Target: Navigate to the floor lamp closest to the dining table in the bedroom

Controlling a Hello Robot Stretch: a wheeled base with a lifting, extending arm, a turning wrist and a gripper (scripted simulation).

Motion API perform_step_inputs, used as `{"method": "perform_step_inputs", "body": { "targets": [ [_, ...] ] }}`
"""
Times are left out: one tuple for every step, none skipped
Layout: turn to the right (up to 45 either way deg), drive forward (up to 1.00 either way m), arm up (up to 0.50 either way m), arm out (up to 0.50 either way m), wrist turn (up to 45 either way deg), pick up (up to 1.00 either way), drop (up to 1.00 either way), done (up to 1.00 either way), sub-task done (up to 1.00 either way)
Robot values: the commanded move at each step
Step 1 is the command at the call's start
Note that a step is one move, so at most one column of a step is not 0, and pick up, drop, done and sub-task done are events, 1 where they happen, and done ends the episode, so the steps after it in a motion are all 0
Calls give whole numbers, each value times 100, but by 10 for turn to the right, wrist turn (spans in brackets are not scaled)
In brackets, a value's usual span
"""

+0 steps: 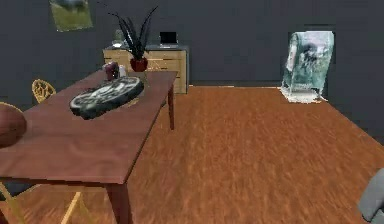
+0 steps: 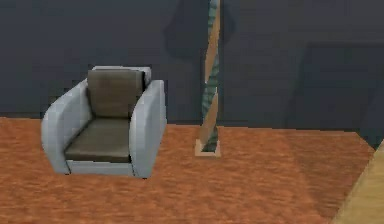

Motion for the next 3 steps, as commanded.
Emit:
{"method": "perform_step_inputs", "body": {
  "targets": [
    [-450, 0, 0, 0, 0, 0, 0, 0, 0],
    [-450, 0, 0, 0, 0, 0, 0, 0, 0],
    [-150, 0, 0, 0, 0, 0, 0, 0, 0]
  ]
}}
